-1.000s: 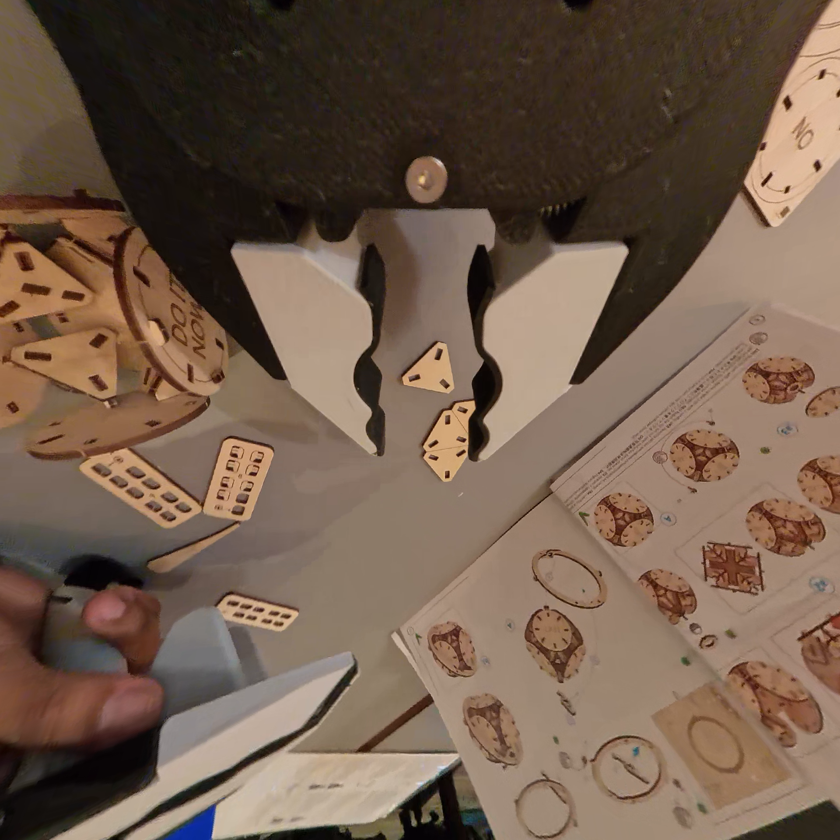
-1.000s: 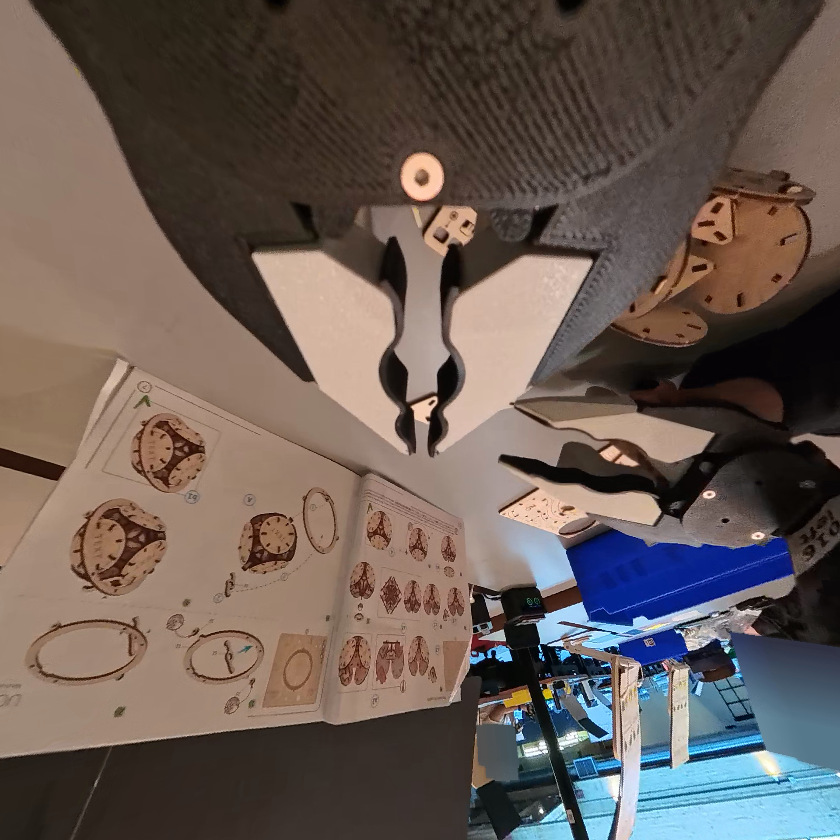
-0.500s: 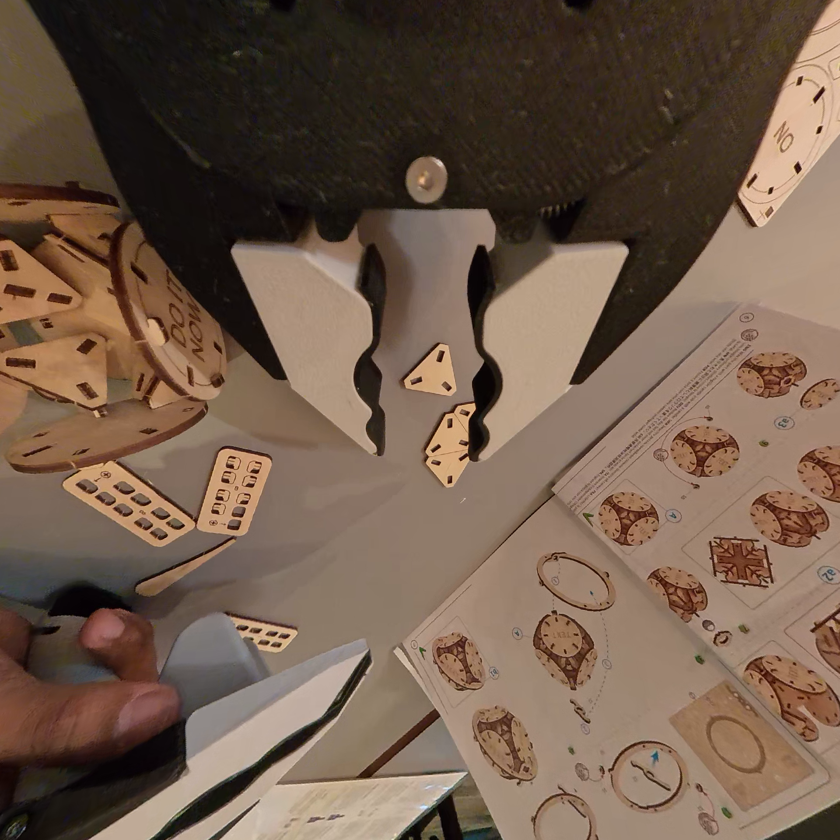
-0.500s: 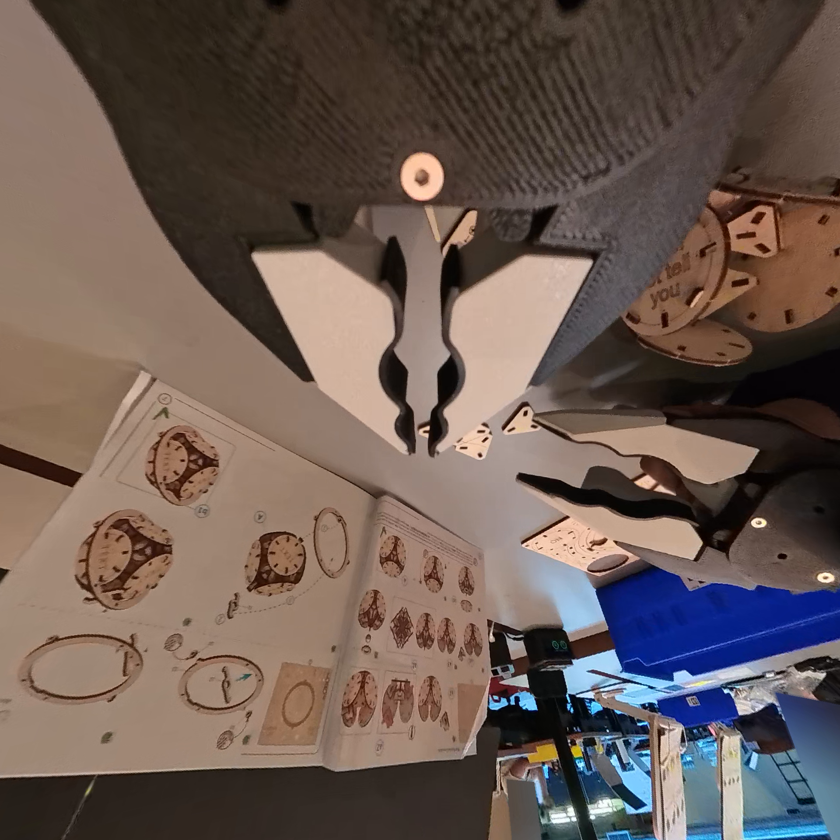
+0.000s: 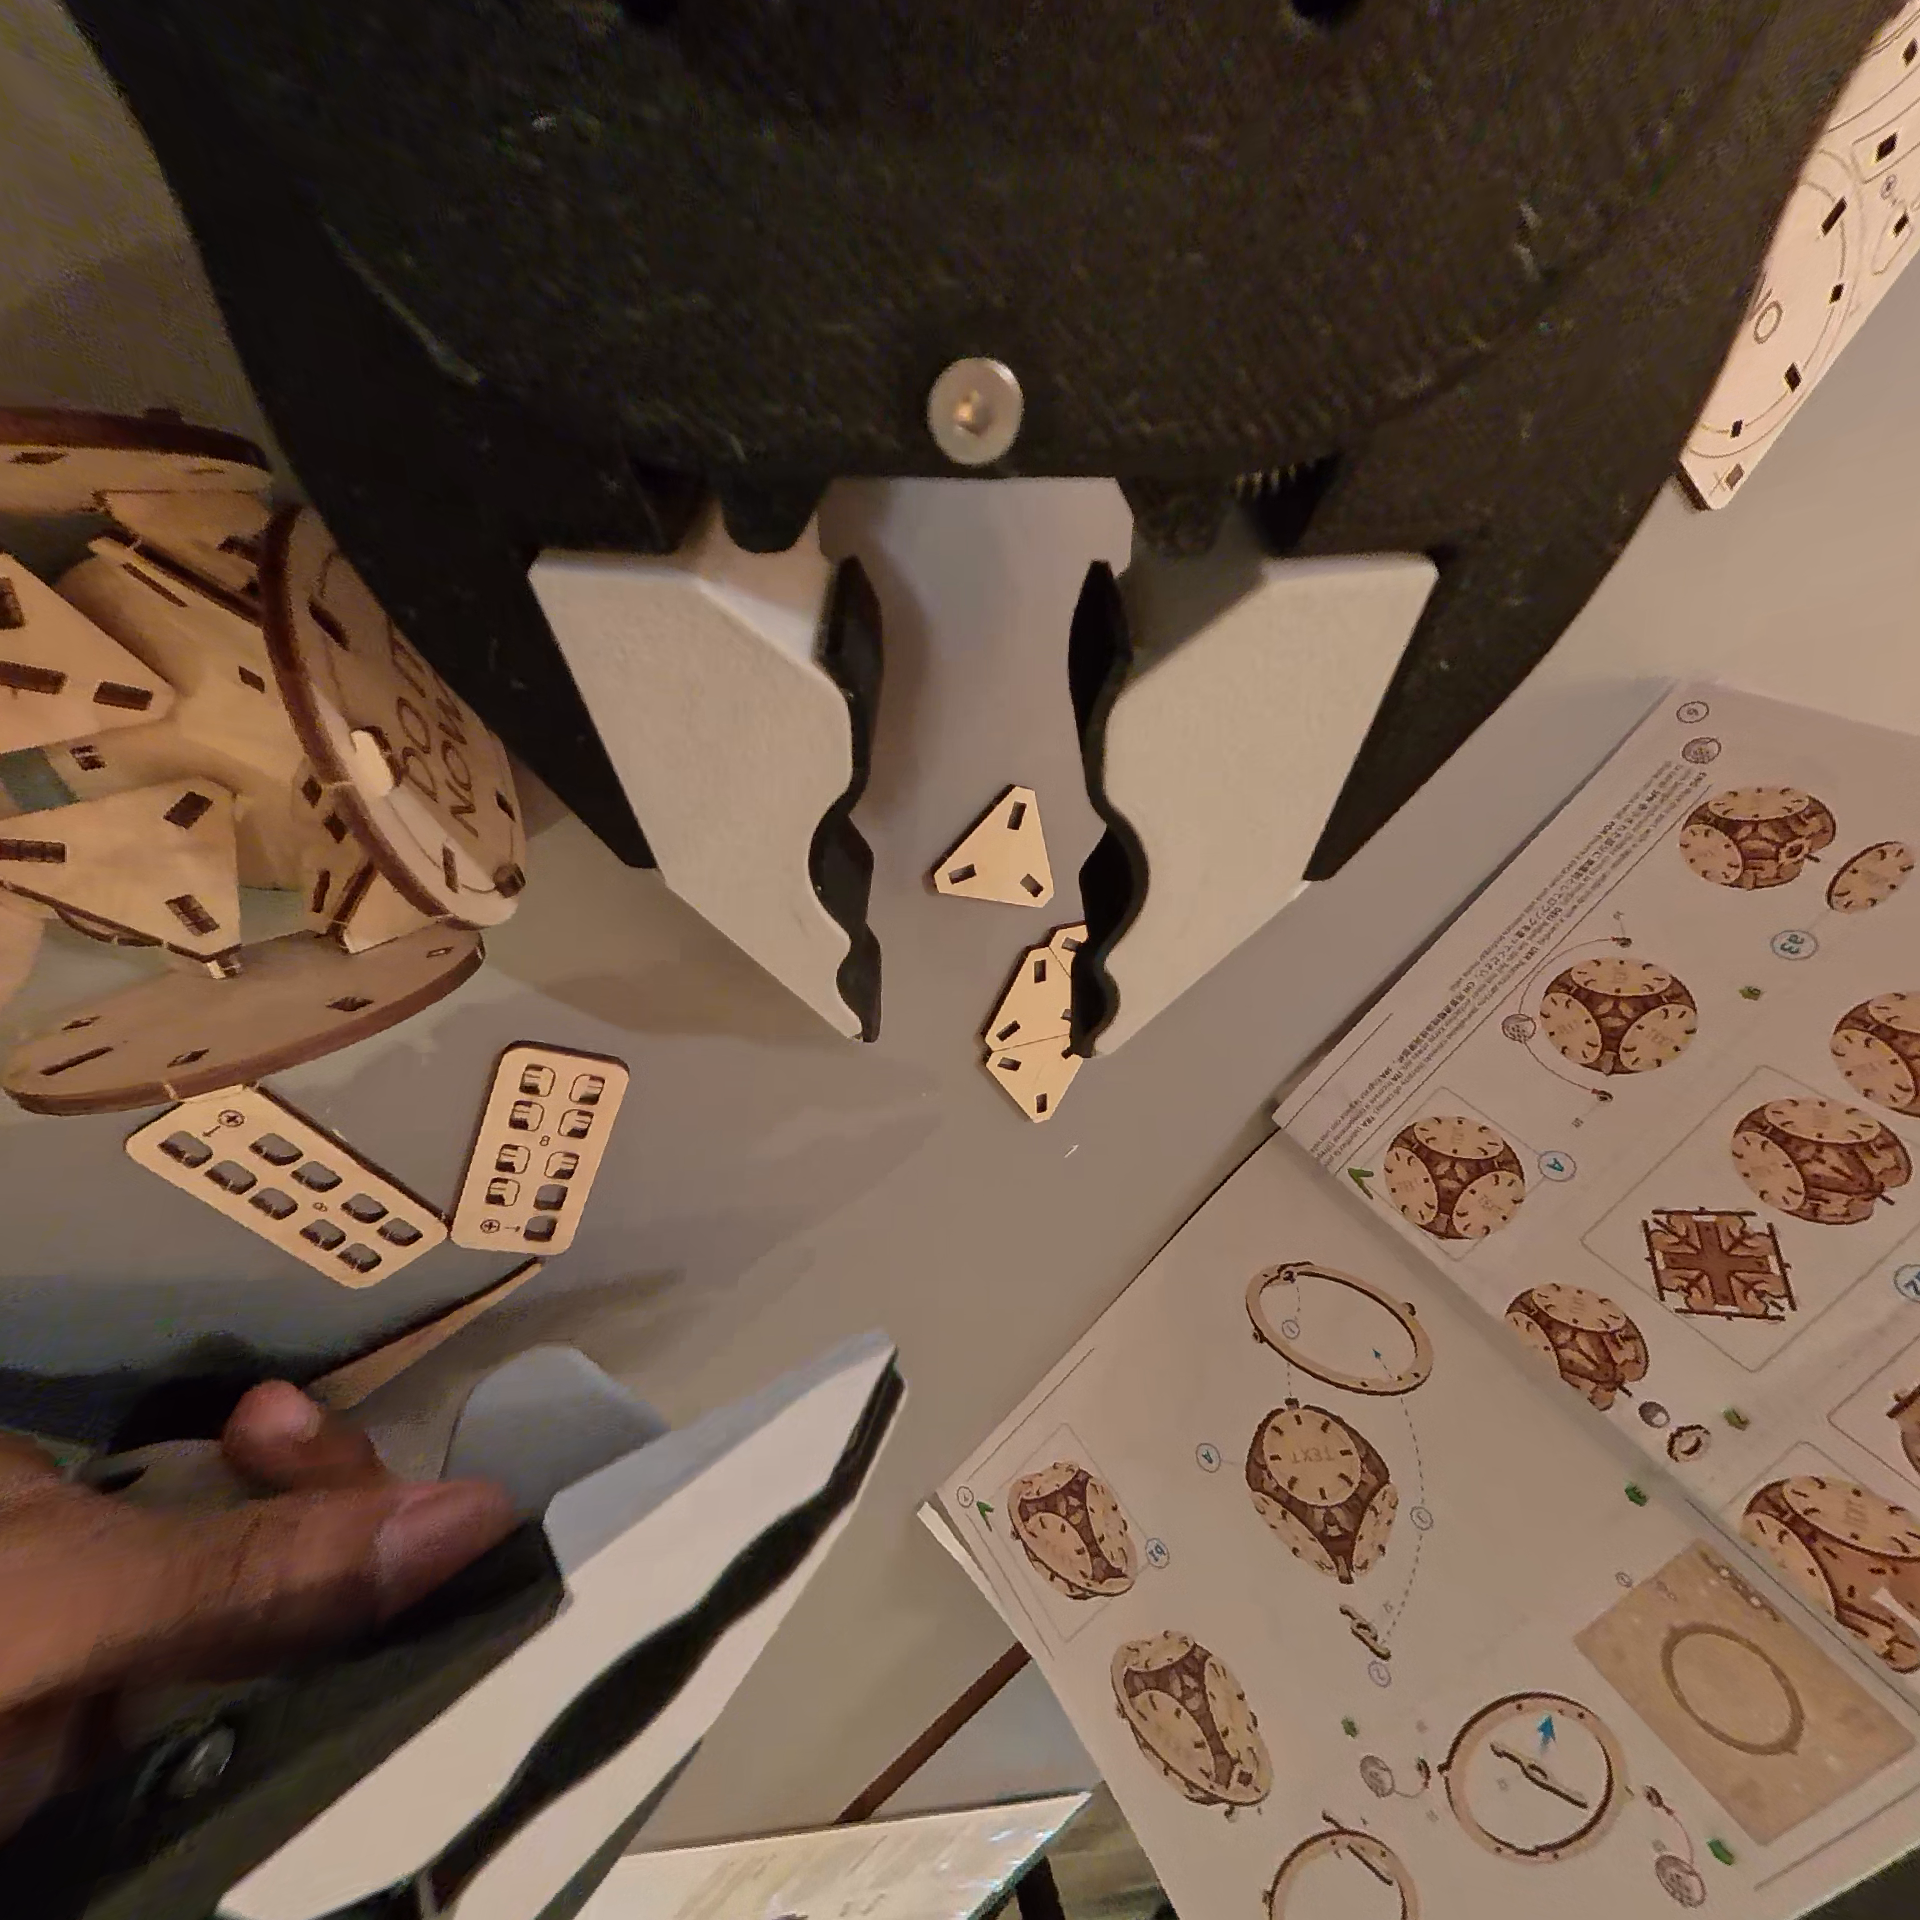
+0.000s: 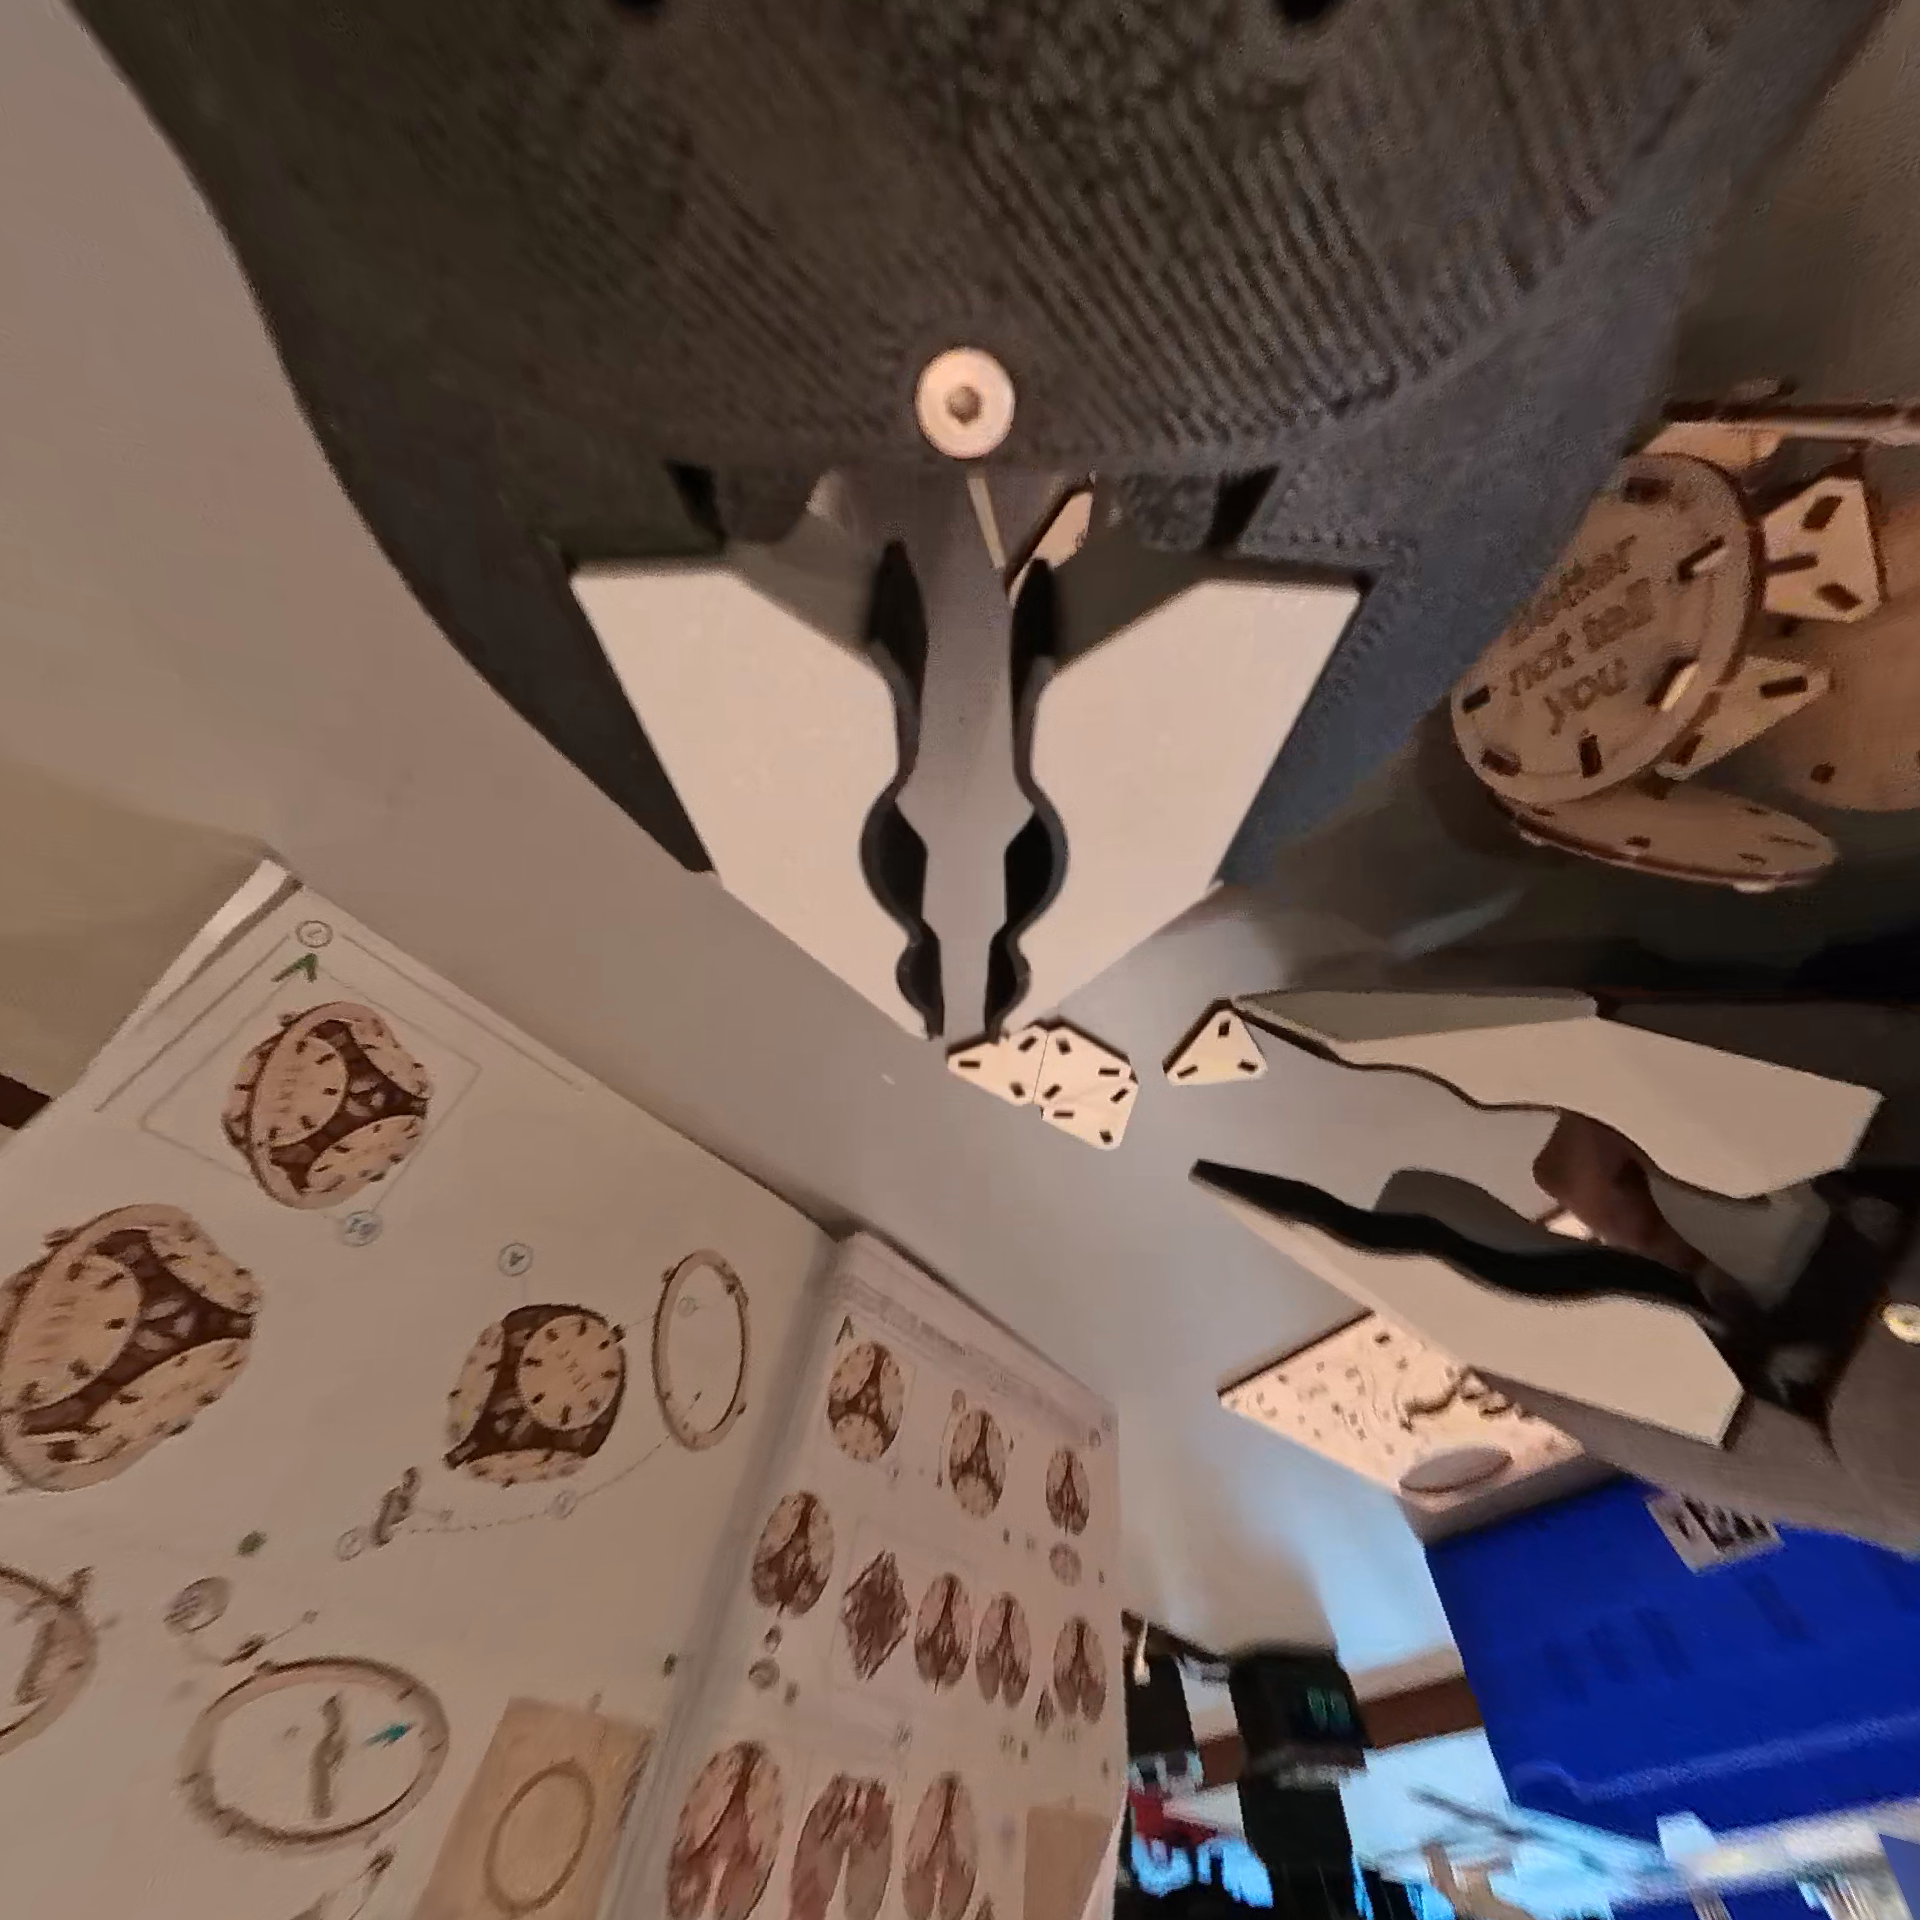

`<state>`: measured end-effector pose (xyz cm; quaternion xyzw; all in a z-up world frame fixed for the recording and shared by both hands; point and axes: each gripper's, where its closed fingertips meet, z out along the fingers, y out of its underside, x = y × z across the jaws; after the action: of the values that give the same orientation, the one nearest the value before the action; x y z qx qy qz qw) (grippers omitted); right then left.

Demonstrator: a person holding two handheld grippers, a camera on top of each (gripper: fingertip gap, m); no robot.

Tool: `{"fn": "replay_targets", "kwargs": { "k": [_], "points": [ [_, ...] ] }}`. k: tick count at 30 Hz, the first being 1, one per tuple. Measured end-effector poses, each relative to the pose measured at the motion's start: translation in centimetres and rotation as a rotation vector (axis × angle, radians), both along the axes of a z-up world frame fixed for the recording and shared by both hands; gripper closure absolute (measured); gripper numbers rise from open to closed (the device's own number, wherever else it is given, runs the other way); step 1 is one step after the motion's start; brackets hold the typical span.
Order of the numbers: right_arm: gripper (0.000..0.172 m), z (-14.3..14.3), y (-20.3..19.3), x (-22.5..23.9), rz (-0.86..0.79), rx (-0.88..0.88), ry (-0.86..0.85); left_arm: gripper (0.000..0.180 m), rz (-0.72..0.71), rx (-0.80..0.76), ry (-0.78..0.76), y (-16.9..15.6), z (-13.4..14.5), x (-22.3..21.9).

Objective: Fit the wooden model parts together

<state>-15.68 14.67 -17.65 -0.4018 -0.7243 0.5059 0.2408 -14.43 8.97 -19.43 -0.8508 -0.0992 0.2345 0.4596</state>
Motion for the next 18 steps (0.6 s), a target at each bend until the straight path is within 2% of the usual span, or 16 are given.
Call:
{"fn": "replay_targets", "kwargs": {
  "k": [4,18],
  "points": [
    [0.165,-0.83,-0.5,-0.01,0.011,0.071,-0.016,0.146,-0.002,-0.004,-0.001,0.02,-0.06,0.01],
    [0.164,-0.65,-0.37,-0.02,0.012,0.039,-0.025,0.146,-0.007,-0.03,0.006,0.14,-0.4,0.11]
  ]
}}
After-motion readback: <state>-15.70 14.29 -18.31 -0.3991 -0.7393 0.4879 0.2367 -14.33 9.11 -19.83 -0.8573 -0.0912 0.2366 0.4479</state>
